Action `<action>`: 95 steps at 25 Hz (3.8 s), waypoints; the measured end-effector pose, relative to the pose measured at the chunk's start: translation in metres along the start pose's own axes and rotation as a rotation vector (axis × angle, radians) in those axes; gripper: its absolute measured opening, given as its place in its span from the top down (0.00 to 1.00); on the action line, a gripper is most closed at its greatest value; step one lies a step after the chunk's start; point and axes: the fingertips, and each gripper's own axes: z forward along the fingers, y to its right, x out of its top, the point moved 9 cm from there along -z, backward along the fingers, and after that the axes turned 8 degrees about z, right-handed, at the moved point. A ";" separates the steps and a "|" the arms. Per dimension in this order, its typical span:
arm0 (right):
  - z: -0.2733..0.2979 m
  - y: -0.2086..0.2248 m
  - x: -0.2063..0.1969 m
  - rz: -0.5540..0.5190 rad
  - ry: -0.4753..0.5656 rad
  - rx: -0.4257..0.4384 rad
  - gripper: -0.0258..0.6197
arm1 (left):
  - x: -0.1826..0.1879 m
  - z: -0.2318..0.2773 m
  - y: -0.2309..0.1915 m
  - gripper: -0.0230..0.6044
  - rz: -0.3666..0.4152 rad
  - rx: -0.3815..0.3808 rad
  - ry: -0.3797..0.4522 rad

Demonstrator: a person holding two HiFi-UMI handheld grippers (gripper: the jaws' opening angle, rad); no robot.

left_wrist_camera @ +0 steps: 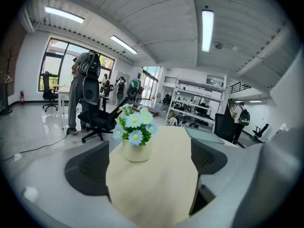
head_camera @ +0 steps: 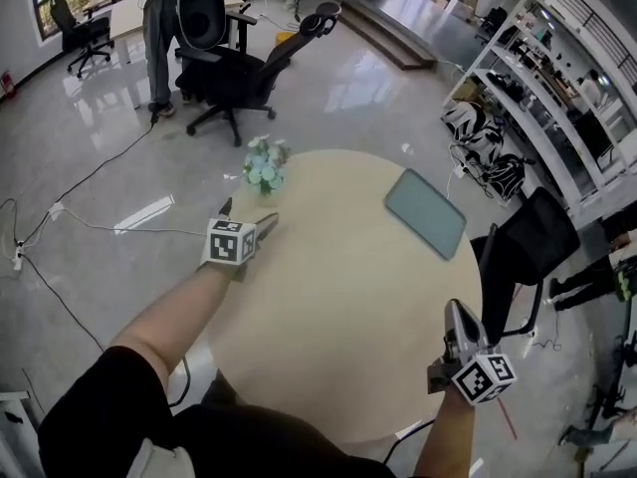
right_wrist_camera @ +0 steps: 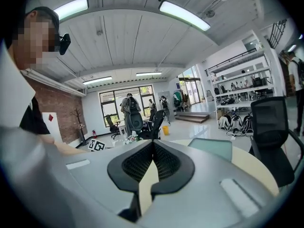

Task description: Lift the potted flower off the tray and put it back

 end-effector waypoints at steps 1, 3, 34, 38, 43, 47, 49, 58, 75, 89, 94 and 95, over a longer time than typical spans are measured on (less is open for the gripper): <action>0.004 0.003 -0.002 0.004 -0.005 -0.001 0.94 | -0.006 0.013 -0.004 0.13 -0.006 0.006 -0.016; 0.012 0.008 -0.006 0.012 -0.013 -0.005 0.94 | -0.016 0.036 -0.012 0.10 -0.019 0.015 -0.047; 0.094 0.136 -0.045 0.029 -0.028 -0.150 0.94 | -0.039 0.194 -0.031 0.08 0.123 0.146 -0.114; 0.119 0.159 -0.055 0.024 -0.022 -0.173 0.94 | -0.036 0.194 -0.028 0.11 0.127 0.138 -0.120; 0.150 0.171 -0.074 0.017 -0.024 -0.205 0.94 | -0.037 0.193 -0.029 0.12 0.134 0.103 -0.122; 0.167 0.178 -0.095 0.054 -0.015 -0.256 0.94 | -0.042 0.195 -0.030 0.12 0.151 0.060 -0.119; 0.168 0.175 -0.104 0.068 -0.036 -0.288 0.94 | -0.041 0.194 -0.032 0.12 0.141 0.033 -0.122; 0.130 0.151 -0.102 0.062 -0.048 -0.346 0.94 | -0.021 0.170 -0.037 0.12 0.102 -0.043 -0.106; 0.076 0.247 -0.058 0.070 -0.005 -0.291 0.94 | 0.153 0.216 0.168 0.12 0.283 -0.196 0.033; -0.018 0.350 -0.058 0.149 0.124 -0.403 0.94 | 0.171 0.357 0.367 0.12 0.359 -0.342 -0.017; -0.039 0.383 -0.078 0.180 0.154 -0.428 0.94 | 0.145 0.403 0.413 0.12 0.372 -0.354 -0.056; -0.043 0.389 -0.081 0.184 0.162 -0.429 0.94 | 0.140 0.410 0.421 0.12 0.374 -0.355 -0.059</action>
